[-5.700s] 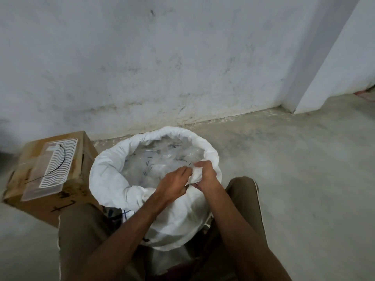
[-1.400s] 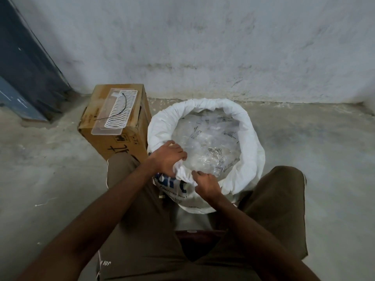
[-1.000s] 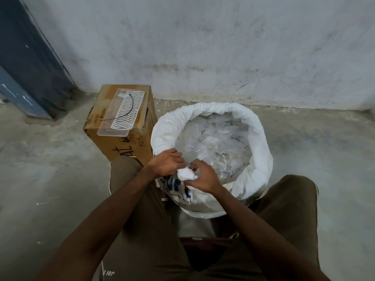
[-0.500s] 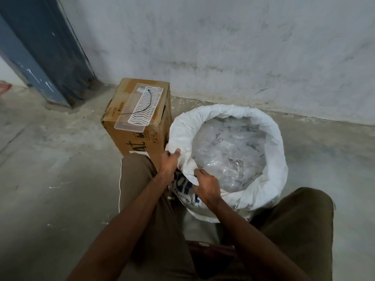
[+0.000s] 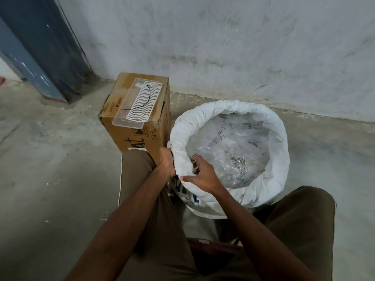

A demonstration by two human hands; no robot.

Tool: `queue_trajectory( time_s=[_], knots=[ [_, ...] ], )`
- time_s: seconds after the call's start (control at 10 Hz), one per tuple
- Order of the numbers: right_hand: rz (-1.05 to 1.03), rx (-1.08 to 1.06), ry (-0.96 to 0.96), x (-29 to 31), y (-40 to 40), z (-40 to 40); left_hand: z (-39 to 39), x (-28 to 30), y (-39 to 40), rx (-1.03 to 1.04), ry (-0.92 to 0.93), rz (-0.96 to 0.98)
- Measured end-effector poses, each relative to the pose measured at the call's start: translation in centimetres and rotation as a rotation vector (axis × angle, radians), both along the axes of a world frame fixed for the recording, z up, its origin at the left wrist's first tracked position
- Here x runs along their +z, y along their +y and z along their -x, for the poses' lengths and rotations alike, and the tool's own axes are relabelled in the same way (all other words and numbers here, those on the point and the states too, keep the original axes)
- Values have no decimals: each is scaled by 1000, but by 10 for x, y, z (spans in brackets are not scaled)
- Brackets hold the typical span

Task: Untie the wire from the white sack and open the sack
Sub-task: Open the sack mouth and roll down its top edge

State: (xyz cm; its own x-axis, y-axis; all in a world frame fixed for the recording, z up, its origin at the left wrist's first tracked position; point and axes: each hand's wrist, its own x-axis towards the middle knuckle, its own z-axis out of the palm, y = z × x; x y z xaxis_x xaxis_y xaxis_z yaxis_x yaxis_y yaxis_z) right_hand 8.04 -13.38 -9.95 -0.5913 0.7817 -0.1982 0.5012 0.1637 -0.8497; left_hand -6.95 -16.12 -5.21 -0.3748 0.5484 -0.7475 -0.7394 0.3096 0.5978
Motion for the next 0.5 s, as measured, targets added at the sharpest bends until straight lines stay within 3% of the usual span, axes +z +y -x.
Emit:
queue_trajectory(
  time_s=[0.1,0.3,0.4,0.5],
  knots=[
    [-97,-71,-50,-5,2,7,5,-10,1,-102,99,-20],
    [-317,-158,-188,-19,-9,26,22,-26,8,-145,567,9],
    [-510,-99,-340,-20,-20,34,14,-32,8,-375,981,124],
    [-543,-15,-372,-22,-28,34,20,-39,17,-358,1002,122]
  ],
)
